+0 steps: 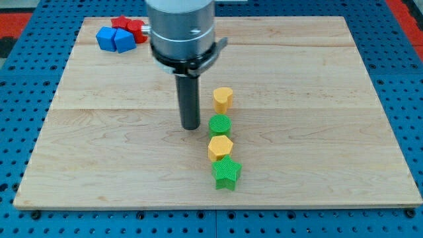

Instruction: Separate the blue blocks from the red blocks

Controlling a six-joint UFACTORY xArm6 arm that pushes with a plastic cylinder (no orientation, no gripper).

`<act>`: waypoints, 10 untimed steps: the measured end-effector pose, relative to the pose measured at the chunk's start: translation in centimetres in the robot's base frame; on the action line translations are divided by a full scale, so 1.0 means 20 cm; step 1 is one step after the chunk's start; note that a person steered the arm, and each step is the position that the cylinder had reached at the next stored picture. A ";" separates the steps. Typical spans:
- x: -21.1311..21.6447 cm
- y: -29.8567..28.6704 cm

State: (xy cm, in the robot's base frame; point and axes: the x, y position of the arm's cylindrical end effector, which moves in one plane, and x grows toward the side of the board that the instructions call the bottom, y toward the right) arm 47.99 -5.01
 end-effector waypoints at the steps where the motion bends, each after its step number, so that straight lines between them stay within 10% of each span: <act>1: -0.12 -0.20; 4: -0.87 -1.27; 8: -1.14 -1.04; 10: -0.91 -0.36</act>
State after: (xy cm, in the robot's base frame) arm 29.70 -12.18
